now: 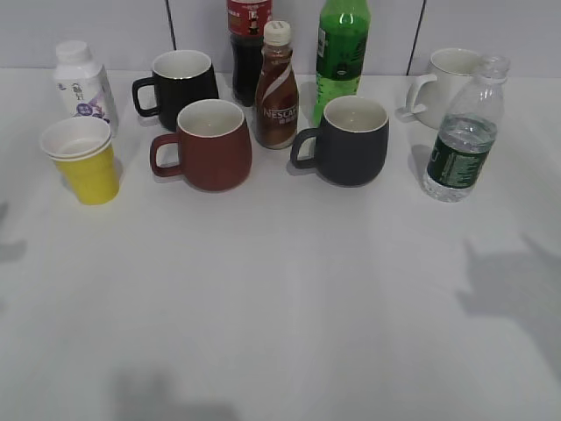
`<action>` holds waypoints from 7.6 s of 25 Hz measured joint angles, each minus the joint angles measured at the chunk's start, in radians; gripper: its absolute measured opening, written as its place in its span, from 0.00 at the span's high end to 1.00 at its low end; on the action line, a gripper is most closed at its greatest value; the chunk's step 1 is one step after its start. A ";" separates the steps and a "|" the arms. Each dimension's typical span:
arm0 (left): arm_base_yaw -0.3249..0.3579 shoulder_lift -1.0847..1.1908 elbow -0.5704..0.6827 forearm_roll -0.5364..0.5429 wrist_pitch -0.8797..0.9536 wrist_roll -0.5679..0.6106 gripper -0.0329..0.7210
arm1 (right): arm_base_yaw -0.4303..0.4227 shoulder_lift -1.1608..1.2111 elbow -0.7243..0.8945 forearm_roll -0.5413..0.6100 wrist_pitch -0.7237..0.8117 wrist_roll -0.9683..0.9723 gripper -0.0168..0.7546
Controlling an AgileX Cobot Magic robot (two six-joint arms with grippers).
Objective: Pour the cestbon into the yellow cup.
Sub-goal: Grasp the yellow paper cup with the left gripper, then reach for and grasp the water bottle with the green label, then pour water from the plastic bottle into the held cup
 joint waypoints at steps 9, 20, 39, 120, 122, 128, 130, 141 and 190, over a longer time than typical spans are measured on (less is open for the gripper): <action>-0.194 0.315 0.000 -0.078 -0.179 0.000 0.48 | 0.004 0.326 0.001 -0.008 -0.288 -0.001 0.29; -0.306 0.403 0.173 -0.076 -0.478 0.000 0.32 | 0.066 0.457 0.001 -0.002 -0.366 0.000 0.29; -0.306 0.947 0.186 -0.019 -1.201 0.000 0.12 | 0.069 0.669 0.001 0.025 -0.717 0.102 0.29; -0.336 1.024 -0.008 0.774 -1.208 -0.175 0.44 | 0.069 1.383 -0.140 -0.285 -1.306 0.260 0.33; -0.363 1.019 -0.031 0.775 -1.208 -0.204 0.44 | 0.069 1.383 -0.141 -0.284 -1.307 0.259 0.38; -0.427 1.018 -0.127 0.775 -1.201 -0.276 0.45 | 0.069 1.349 -0.132 -0.357 -1.278 0.239 0.38; -0.451 1.019 -0.157 0.776 -1.178 -0.279 0.45 | 0.069 1.301 -0.119 -0.423 -1.258 0.227 0.38; -0.549 1.059 -0.287 0.790 -1.093 -0.349 0.45 | 0.069 0.992 -0.154 -0.852 -1.113 0.141 0.38; -0.558 1.091 -0.403 1.045 -1.043 -0.420 0.45 | 0.070 1.053 -0.361 -1.415 -1.027 -0.287 0.38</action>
